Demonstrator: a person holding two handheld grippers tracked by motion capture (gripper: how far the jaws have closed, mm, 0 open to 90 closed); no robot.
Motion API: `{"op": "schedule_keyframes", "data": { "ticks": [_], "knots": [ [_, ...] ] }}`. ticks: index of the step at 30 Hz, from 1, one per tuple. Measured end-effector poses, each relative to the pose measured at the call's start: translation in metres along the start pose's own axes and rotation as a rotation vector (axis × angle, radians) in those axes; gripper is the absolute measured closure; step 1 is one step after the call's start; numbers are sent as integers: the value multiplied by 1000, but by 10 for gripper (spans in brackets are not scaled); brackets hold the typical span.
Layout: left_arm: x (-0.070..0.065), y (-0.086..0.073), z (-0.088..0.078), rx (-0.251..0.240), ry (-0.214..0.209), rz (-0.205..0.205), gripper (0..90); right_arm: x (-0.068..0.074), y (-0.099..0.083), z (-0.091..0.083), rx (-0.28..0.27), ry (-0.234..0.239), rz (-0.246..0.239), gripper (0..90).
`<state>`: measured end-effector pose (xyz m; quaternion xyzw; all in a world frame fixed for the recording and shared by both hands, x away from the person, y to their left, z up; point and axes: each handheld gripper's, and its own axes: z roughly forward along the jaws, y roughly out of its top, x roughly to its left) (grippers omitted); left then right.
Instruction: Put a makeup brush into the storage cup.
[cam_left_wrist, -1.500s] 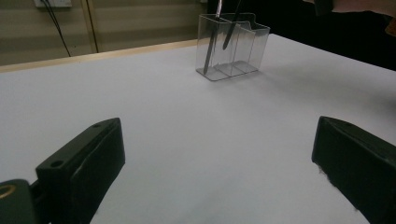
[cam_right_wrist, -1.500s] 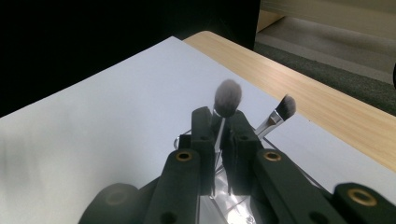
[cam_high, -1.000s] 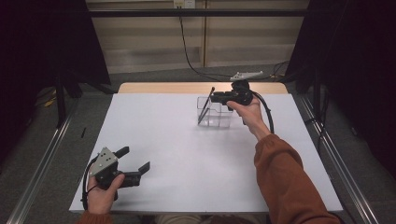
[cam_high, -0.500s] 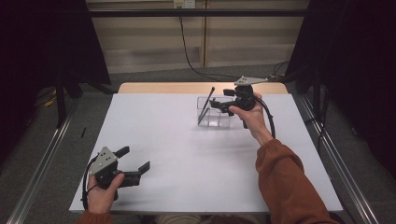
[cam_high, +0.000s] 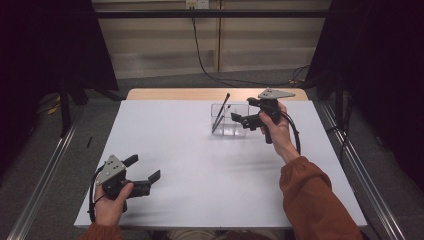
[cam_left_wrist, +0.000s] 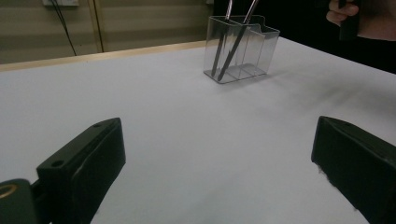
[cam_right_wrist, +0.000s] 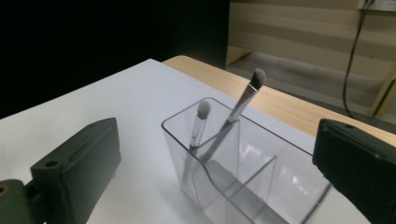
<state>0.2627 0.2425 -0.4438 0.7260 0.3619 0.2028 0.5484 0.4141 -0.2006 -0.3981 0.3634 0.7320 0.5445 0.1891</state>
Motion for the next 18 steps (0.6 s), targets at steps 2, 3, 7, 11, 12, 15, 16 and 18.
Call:
{"op": "schedule_keyframes", "data": {
  "ticks": [2, 3, 7, 11, 12, 15, 16, 18],
  "knots": [
    [-1, 0, 0, -2, 0, 3, 29, 0, -3, -5, -21, -11, -5, 13],
    [-1, 0, -1, -3, 2, 2, 29, 0, -4, -7, -27, -10, -3, 11],
    [-1, 0, -4, -11, 0, 6, 29, 1, -9, -14, -44, -30, -15, 13],
    [-2, 0, -6, -21, 4, 9, 28, 2, -17, -22, -55, -40, -7, 10],
    [-2, 0, -6, -23, 1, 12, 28, 3, -19, -24, -57, -45, -3, 10],
    [-2, 0, -7, -30, 4, 8, 28, 4, -25, -32, -60, -51, 1, 12],
    [-1, 0, -7, -33, 4, 8, 28, 5, -26, -35, -66, -51, 2, 13],
    [-1, 0, -7, -36, 9, 7, 27, 5, -29, -40, -73, -58, 5, 14]
  ]
}}
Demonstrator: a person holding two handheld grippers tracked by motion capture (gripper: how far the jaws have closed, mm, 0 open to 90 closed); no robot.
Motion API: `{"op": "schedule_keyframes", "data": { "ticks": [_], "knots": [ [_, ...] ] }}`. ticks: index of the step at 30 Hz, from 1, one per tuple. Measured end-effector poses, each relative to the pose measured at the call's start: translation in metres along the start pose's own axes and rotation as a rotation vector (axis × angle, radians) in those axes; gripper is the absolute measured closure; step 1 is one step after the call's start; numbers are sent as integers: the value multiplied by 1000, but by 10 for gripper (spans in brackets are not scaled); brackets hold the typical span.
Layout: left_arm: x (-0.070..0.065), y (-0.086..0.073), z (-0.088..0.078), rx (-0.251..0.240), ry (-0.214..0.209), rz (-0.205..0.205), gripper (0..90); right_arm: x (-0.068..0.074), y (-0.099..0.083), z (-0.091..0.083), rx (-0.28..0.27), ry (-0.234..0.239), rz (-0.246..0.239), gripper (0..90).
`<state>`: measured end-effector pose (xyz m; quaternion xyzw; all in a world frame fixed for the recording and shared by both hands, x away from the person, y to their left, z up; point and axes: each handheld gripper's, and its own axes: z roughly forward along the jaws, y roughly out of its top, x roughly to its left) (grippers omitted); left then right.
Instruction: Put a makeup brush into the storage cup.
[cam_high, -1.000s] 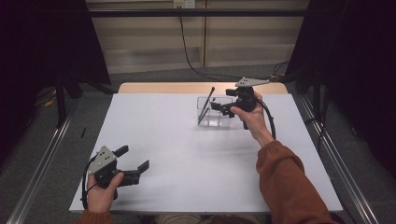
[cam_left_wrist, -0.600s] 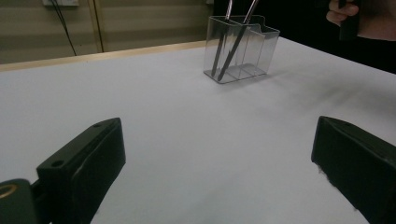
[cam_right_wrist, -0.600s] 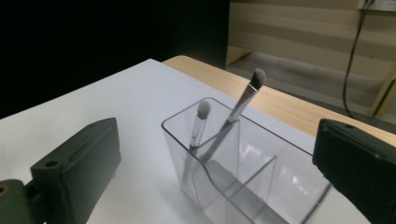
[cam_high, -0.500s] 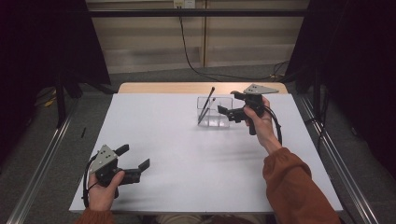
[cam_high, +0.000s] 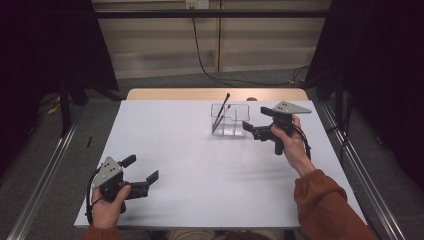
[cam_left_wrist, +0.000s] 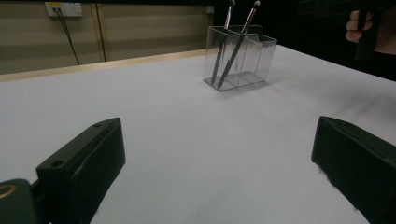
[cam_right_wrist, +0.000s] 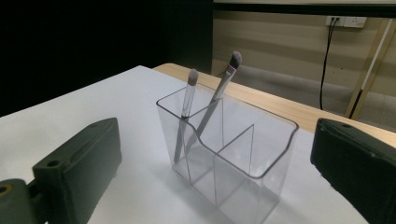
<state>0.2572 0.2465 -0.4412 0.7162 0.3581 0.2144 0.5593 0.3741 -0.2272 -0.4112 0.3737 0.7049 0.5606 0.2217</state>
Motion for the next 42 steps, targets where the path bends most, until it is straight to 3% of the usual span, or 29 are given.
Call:
{"op": "schedule_keyframes", "data": {
  "ticks": [13, 18, 33, 42],
  "knots": [
    [-1, -1, 0, -3, 5, 11, 28, 0, -17, -41, -30, -72, 21, 1],
    [-2, -1, -1, -6, 7, 7, 28, 0, -23, -59, -38, -74, 40, 0],
    [-5, 0, -4, -15, 7, 16, 28, 8, -56, -103, -5, -125, 53, 0],
    [-8, 0, -6, -16, 8, 17, 27, 9, -67, -126, -29, -179, 58, 0]
  ]
}}
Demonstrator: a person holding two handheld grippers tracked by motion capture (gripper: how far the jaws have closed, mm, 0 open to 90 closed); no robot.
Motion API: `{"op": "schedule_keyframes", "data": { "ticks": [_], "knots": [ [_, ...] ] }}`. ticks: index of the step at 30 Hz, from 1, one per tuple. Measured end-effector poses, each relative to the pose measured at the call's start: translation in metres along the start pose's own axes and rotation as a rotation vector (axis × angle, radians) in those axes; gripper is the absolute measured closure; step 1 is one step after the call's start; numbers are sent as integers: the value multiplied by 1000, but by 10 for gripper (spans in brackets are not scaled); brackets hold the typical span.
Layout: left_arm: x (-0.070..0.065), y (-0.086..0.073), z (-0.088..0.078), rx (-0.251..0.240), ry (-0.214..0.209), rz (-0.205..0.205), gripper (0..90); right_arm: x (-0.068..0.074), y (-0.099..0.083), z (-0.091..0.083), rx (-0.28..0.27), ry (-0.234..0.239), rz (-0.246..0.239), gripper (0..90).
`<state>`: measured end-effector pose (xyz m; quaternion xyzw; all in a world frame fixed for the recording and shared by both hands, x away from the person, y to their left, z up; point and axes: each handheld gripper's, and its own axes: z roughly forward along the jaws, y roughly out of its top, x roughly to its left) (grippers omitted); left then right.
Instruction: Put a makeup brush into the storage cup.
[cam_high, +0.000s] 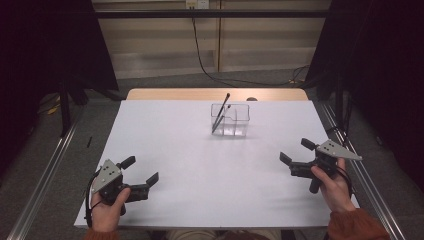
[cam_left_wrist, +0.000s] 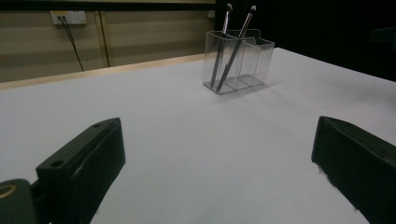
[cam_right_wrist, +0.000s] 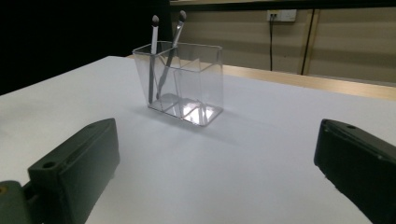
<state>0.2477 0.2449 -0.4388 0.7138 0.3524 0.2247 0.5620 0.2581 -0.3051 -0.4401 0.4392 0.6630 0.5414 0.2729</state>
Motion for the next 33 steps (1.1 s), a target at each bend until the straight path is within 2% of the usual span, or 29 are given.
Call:
{"op": "schedule_keyframes", "data": {
  "ticks": [9, 17, 22, 23, 26, 33],
  "knots": [
    [0, -1, -5, -2, 8, 3, 27, 0, -8, -17, -12, -5, 18, 0],
    [-1, -1, -5, -1, 7, 8, 28, -2, -14, -32, -22, -30, 28, 0],
    [-2, -2, -6, 0, 5, 8, 27, -3, -17, -42, -34, -22, 28, 0],
    [-2, -1, -6, -3, 5, 8, 27, -2, -18, -43, -20, -18, 29, 0],
    [-1, -1, -6, -2, 5, 11, 27, -1, -18, -43, -19, -14, 8, 0],
    [1, 0, -6, -7, 6, 3, 27, -2, -20, -39, -11, -14, 11, 0]
  ]
}}
